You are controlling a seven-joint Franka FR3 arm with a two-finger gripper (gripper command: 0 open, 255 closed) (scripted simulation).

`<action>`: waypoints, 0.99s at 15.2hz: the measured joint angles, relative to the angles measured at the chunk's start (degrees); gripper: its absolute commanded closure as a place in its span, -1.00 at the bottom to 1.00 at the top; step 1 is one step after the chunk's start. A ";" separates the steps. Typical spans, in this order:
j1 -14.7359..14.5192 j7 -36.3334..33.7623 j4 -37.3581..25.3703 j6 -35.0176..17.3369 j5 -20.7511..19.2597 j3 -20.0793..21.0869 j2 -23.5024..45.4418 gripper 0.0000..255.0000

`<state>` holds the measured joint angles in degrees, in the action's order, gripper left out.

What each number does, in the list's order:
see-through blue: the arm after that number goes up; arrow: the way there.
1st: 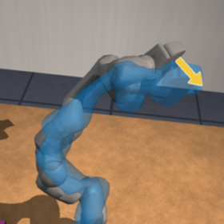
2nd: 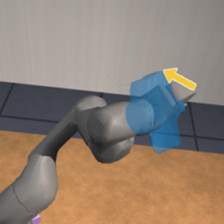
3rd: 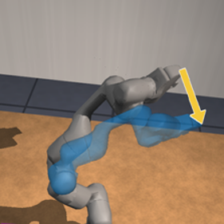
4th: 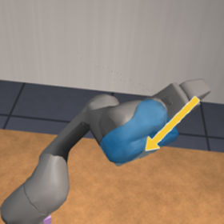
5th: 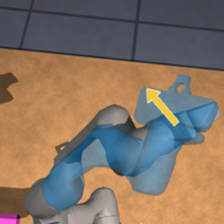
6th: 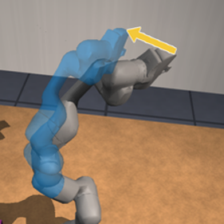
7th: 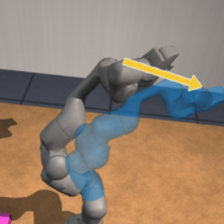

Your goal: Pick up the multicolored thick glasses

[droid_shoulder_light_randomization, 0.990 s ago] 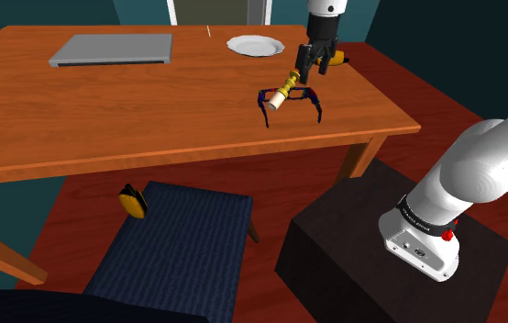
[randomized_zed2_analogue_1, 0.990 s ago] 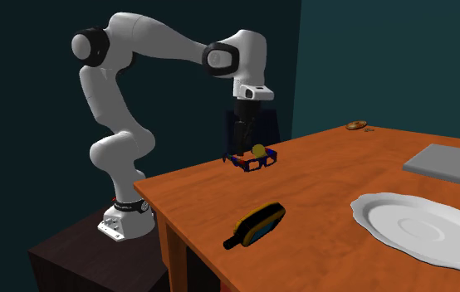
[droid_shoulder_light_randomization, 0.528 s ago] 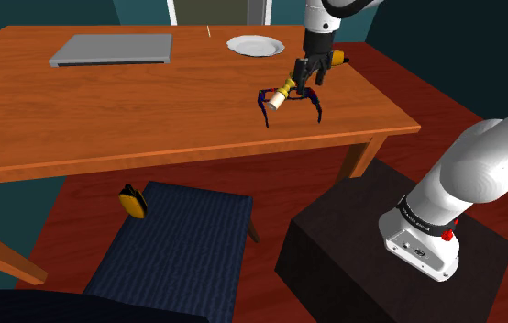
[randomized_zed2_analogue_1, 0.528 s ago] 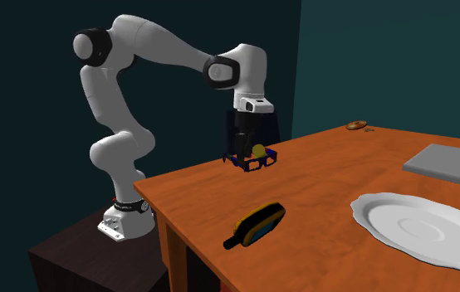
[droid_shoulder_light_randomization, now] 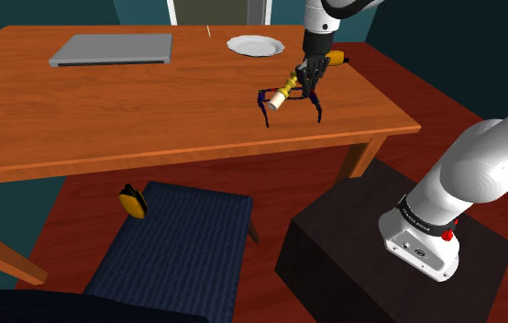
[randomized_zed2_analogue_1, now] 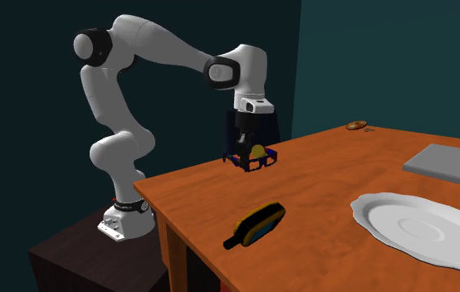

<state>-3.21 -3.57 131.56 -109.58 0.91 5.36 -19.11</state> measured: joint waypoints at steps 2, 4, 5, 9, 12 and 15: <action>0.00 0.01 0.06 -0.02 0.00 -0.01 -0.05 1.00; -0.05 -0.03 -0.49 0.95 0.05 0.02 -0.45 1.00; -0.01 0.04 -1.22 1.55 0.01 -0.03 -0.32 1.00; -0.03 0.03 -3.66 4.67 0.05 -0.06 -1.01 1.00; 0.02 0.15 -5.68 6.89 0.01 -0.17 -1.21 1.00; 0.07 0.24 -7.87 9.21 -0.03 -0.26 -1.33 1.00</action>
<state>-3.14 -3.33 123.68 -100.38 0.89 5.10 -20.44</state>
